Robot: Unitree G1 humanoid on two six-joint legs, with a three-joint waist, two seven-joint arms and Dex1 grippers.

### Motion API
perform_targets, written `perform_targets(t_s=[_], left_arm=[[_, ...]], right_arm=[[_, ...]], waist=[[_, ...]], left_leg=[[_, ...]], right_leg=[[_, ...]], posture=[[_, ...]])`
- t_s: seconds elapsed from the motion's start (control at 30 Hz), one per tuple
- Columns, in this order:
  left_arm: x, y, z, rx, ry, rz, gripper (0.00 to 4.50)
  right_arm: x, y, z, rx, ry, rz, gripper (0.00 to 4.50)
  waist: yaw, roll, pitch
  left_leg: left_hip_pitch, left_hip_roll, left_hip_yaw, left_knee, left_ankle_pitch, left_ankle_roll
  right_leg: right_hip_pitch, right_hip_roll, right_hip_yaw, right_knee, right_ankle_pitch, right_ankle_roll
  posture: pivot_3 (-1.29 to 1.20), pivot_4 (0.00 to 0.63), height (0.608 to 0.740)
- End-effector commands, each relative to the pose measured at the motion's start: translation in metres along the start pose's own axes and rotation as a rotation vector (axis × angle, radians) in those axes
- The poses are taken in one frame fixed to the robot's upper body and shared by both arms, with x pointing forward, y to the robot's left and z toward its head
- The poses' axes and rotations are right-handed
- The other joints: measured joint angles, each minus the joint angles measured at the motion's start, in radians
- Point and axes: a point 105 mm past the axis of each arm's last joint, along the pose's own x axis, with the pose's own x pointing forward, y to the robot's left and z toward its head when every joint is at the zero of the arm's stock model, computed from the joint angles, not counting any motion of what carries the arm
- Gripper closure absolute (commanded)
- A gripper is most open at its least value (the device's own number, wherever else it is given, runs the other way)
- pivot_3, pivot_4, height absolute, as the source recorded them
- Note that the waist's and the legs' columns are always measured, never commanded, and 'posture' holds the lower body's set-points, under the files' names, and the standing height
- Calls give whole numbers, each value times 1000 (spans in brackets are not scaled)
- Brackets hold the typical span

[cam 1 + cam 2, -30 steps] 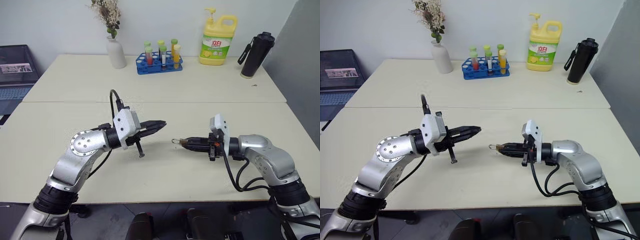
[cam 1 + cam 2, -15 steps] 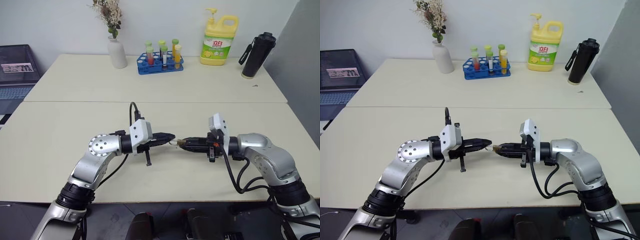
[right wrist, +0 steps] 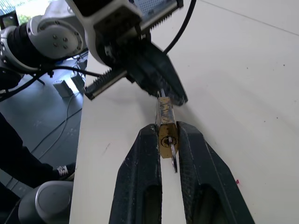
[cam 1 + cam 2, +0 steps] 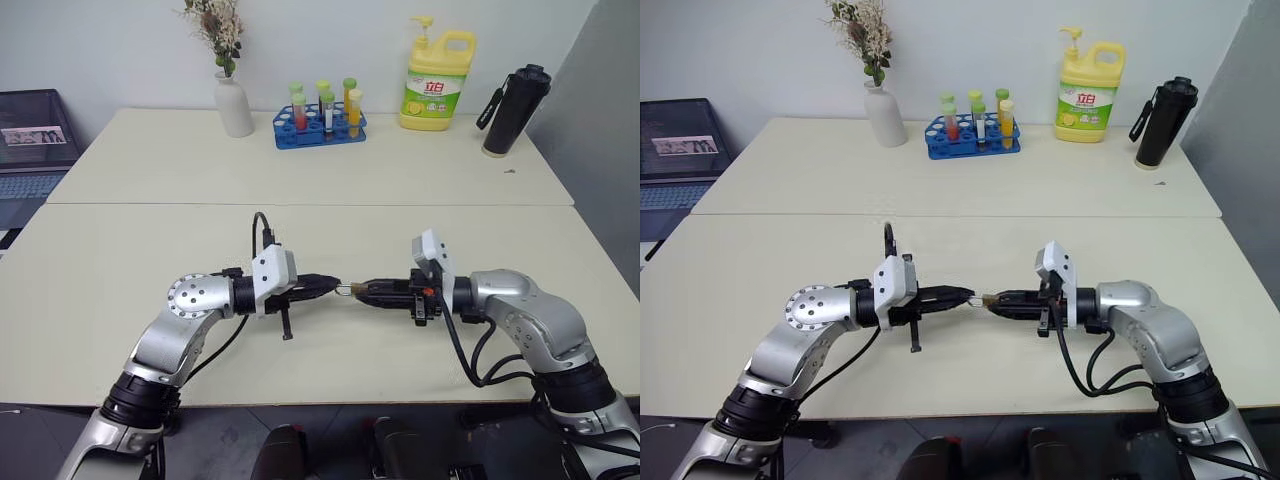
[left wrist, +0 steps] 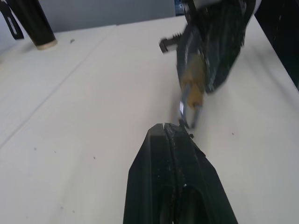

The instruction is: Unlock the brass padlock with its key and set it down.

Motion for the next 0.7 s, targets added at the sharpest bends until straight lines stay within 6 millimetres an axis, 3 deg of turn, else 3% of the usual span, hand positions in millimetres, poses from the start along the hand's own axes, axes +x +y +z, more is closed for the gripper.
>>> perform_targets(t_s=[0.03, 0.7], left_arm=[[3, 3, 5, 38, -20, 5, 4500], [6, 2, 26, 54, -101, 30, 4500]], right_arm=[[-2, 4, 23, -66, -63, 14, 4351], [-5, 8, 16, -17, -45, 43, 4351]], waist=[[0, 0, 0], [0, 0, 0]], left_leg=[[0, 0, 0, 0, 0, 0], [0, 0, 0, 0, 0, 0]], right_leg=[[0, 0, 0, 0, 0, 0], [0, 0, 0, 0, 0, 0]], posture=[[0, 150, 740], [0, 150, 740]])
